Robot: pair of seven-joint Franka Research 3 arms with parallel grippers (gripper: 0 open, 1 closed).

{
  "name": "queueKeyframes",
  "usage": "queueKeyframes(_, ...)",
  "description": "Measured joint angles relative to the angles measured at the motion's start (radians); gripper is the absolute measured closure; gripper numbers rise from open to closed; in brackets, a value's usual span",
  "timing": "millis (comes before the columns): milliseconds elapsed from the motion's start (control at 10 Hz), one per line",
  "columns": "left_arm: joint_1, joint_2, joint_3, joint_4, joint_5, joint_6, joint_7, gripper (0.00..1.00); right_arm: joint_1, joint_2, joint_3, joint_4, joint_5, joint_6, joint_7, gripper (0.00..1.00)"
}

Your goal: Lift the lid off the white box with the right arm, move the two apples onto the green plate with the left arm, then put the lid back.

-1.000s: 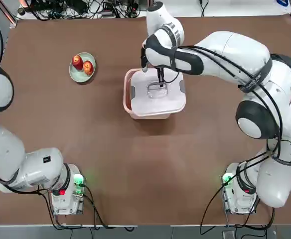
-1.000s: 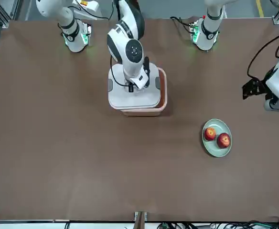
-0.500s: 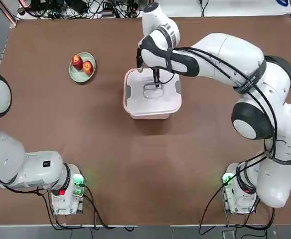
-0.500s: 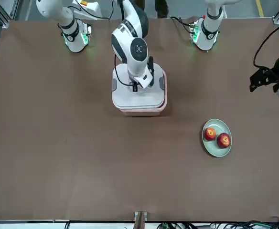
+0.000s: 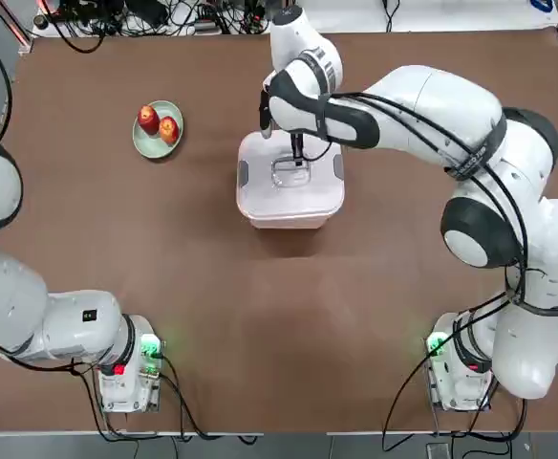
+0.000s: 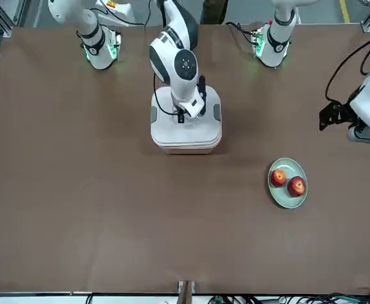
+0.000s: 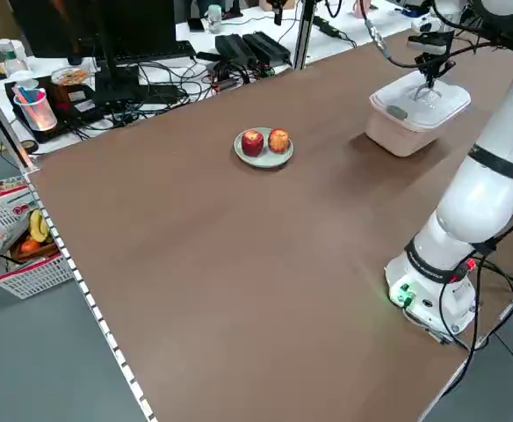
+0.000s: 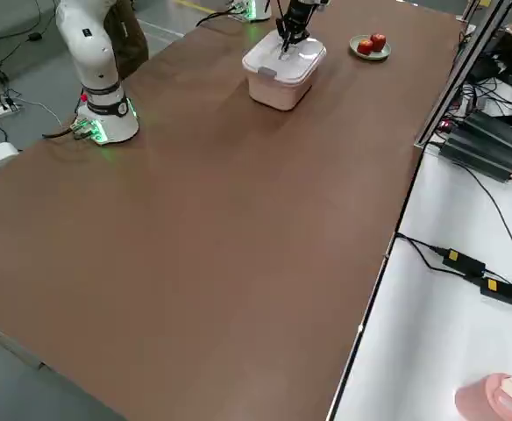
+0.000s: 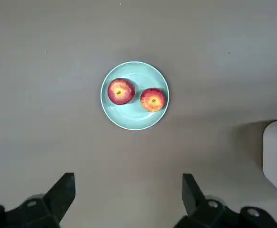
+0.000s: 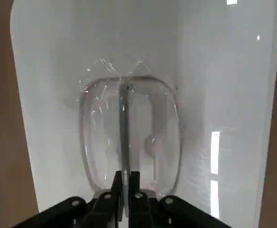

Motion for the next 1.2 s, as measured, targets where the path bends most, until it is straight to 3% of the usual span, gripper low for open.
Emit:
queueKeyframes(900, 0.006, -0.015, 0.003, -0.016, 0.000, 0.004, -0.002, 0.00, 0.023, 0.018, -0.005, 0.007, 0.000, 0.013, 0.051, 0.93)
queueKeyframes(1100, 0.010, -0.016, 0.003, -0.015, 0.000, 0.008, -0.002, 0.00, 0.023, 0.023, -0.004, 0.007, 0.000, 0.019, 0.070, 0.90)
queueKeyframes(1200, 0.016, -0.015, 0.004, -0.015, 0.000, 0.010, -0.002, 0.00, 0.024, 0.029, -0.004, 0.007, 0.000, 0.032, 0.073, 0.81)
